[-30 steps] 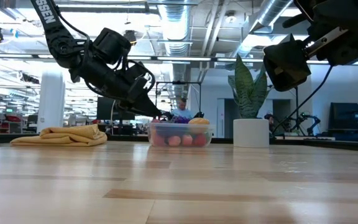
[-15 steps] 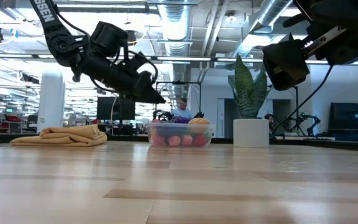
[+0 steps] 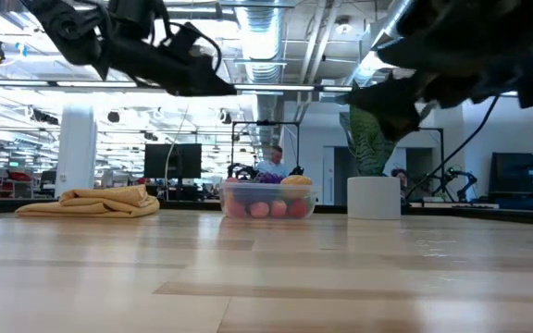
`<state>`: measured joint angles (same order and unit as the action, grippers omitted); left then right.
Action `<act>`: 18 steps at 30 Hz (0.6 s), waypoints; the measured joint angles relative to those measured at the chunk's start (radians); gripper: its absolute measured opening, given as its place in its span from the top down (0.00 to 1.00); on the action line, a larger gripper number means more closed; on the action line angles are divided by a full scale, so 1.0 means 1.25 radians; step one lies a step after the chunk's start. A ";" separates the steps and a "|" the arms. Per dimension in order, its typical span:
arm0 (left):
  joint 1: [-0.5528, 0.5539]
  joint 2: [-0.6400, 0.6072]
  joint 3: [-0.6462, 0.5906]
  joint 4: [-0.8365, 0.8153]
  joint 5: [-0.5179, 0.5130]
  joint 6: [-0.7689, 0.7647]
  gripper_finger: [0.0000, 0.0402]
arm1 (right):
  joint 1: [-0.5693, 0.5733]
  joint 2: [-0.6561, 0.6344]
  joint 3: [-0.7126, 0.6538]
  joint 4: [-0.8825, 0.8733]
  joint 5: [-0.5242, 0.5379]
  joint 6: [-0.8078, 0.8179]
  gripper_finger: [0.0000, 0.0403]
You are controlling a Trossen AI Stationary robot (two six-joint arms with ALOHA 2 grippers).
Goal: Pick and placing Produce into tupperware
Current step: Return to Home Position
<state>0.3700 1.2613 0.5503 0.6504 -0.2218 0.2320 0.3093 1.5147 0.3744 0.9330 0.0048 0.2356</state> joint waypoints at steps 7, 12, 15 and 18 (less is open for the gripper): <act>0.000 -0.116 0.000 -0.068 -0.082 -0.063 0.55 | -0.110 -0.050 -0.001 -0.053 -0.003 0.027 0.34; 0.000 -0.187 0.000 -0.139 0.024 -0.093 0.55 | -0.180 -0.121 -0.001 -0.052 -0.106 -0.053 0.34; 0.000 -0.226 0.000 -0.193 0.172 -0.050 0.55 | -0.200 -0.176 -0.001 -0.046 -0.206 -0.182 0.34; 0.000 -0.259 0.000 -0.258 0.231 -0.038 0.55 | -0.213 -0.230 0.000 -0.056 -0.230 -0.285 0.34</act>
<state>0.3695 0.9371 0.5499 0.3279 0.0668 0.1844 0.0433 1.2271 0.3744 0.8629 -0.2827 -0.1211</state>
